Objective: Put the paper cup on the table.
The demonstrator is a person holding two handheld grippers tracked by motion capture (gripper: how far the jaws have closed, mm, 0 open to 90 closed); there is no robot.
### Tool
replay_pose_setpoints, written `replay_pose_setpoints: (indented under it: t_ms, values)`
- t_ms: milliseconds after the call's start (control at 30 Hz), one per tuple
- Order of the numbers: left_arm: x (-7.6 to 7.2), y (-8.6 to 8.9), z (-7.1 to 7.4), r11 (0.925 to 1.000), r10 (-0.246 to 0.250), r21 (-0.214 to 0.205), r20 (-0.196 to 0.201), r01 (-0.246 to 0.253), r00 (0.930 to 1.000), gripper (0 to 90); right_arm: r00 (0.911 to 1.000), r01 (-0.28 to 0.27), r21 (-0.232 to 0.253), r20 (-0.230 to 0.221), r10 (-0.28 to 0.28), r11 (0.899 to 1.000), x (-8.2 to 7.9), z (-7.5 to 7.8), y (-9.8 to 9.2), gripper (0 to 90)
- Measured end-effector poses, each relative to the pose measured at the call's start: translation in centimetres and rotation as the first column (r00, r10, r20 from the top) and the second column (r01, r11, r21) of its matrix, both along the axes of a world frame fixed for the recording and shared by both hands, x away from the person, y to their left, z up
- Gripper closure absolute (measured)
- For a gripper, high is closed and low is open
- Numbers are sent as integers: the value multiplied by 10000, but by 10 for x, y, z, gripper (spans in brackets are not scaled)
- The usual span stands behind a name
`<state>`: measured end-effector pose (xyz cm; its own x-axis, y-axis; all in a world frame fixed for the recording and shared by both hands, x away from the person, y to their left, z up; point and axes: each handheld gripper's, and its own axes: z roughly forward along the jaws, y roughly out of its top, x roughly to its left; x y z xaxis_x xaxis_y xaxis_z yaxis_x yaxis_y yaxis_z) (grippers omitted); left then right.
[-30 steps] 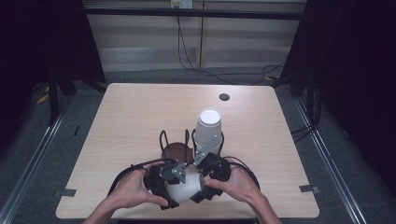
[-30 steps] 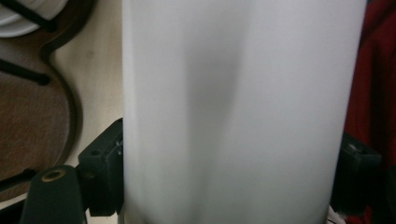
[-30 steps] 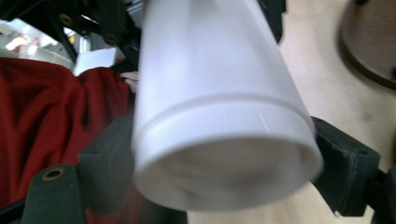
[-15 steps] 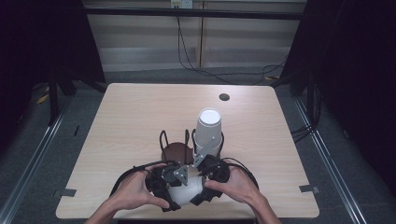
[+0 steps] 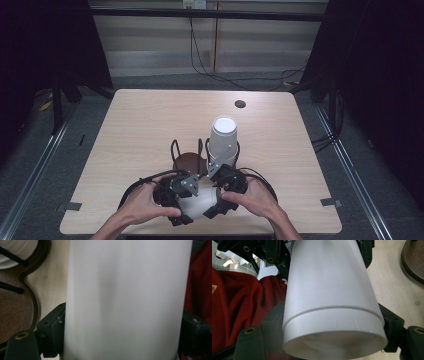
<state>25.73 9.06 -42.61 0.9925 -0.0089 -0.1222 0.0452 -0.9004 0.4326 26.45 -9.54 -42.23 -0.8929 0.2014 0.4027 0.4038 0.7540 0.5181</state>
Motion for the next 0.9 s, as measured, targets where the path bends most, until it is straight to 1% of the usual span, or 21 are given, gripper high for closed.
replay_pose_setpoints:
  t_ms: [133,167,233,267,333,367,400,433,467,500,533,567,600,633,667,700,733,867,900]
  values:
    - [1,2,1,9998,-35,-178,232,39,9997,134,9999,124,-6,108,-124,9999,0,0,0,249]
    - [1,4,1,9996,-68,-262,188,73,9998,134,9998,147,30,113,-148,9999,0,1,0,249]
    - [2,6,2,9991,-154,-381,261,164,9995,134,9998,176,108,121,-178,9998,0,1,0,250]
    - [2,6,2,9992,-83,-382,244,93,9997,135,9998,181,113,125,-182,9998,0,1,1,250]
    - [2,6,1,9990,-52,-450,373,69,9993,132,9995,238,110,182,-240,9997,0,1,1,251]
    - [3,7,1,9988,-140,-469,546,166,9984,130,9994,252,59,245,-254,9997,0,1,1,251]
    - [3,7,1,9988,-140,-469,546,166,9984,128,9993,256,78,287,-258,9996,0,1,1,251]
    - [3,8,1,9978,-122,-646,504,154,9987,128,9992,240,73,312,-242,9997,0,2,0,251]
    - [3,9,2,9974,-145,-700,546,183,9984,127,9992,248,135,307,-252,9996,0,2,-1,251]
    - [3,11,2,9962,-83,-855,670,140,9977,126,9988,282,184,390,-289,9994,0,2,-1,251]
    - [4,12,3,9958,-128,-892,718,192,9973,125,9982,330,226,501,-341,9992,0,3,-1,252]
    - [4,14,3,9948,-105,-1007,679,173,9976,123,9979,280,307,580,-298,9991,0,3,-1,252]
    - [5,15,4,9937,-116,-1102,790,203,9968,119,9976,201,413,657,-227,9989,1,2,-1,252]
    - [5,15,4,9937,-116,-1102,790,203,9968,117,9973,196,430,700,-226,9989,1,2,-2,252]
    - [5,17,4,9909,-115,-1326,795,220,9968,115,9980,336,287,532,-351,9990,0,3,-2,252]
    - [6,18,5,9900,-161,-1384,816,273,9965,114,9978,337,323,561,-354,9989,0,3,-2,253]
    - [6,18,5,9891,-170,-1447,748,277,9971,114,9975,372,310,583,-390,9988,0,3,-3,253]
    - [8,19,4,9884,-123,-1502,631,217,9979,113,9980,337,297,524,-353,9990,0,3,-3,254]
    - [8,20,5,9867,-112,-1611,578,204,9983,113,9979,347,355,537,-366,9988,0,2,-3,253]
